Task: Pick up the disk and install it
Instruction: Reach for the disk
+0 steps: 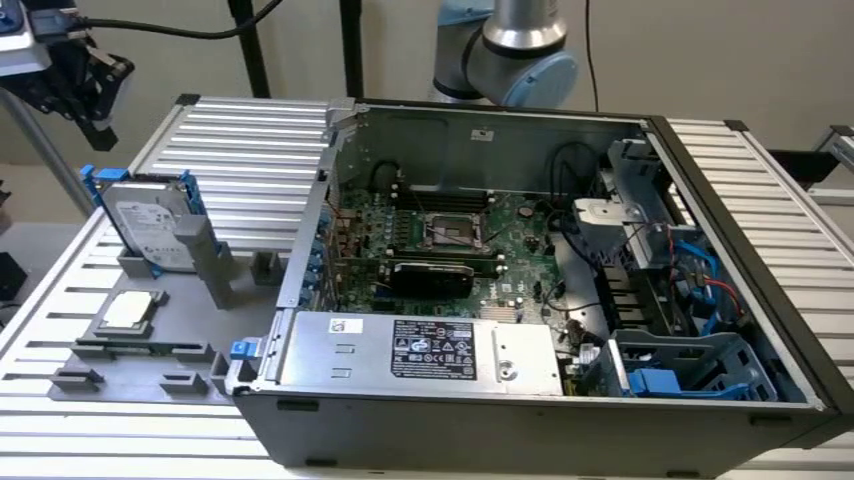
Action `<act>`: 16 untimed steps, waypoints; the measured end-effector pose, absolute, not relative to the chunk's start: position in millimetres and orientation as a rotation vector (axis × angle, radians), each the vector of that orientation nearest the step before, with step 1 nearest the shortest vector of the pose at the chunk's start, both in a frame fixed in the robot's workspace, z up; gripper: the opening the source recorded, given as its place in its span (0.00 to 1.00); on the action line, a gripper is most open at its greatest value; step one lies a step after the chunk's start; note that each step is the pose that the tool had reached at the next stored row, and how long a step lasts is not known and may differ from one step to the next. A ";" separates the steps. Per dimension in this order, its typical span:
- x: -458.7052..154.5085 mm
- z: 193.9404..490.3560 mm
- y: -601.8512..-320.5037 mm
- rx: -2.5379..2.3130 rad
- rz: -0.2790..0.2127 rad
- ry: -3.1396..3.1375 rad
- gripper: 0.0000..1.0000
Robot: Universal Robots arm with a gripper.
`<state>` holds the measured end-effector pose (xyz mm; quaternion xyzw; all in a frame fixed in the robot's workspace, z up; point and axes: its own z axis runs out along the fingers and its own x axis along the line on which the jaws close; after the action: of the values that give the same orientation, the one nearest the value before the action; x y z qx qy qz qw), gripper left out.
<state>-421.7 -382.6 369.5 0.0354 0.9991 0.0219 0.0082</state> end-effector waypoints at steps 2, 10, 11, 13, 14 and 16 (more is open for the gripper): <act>-426.8 368.8 -380.9 0.109 0.068 3.122 0.00; -428.0 367.2 -378.9 0.096 0.068 3.124 0.00; -428.0 367.2 -379.0 0.096 0.068 3.124 0.00; -428.0 367.2 -379.0 0.096 0.068 3.124 0.00; -428.0 367.2 -378.9 0.096 0.068 3.124 0.00; -428.0 367.2 -379.0 0.096 0.068 3.124 0.00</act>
<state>-428.0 -379.0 367.2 0.0307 0.9993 0.0219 0.0079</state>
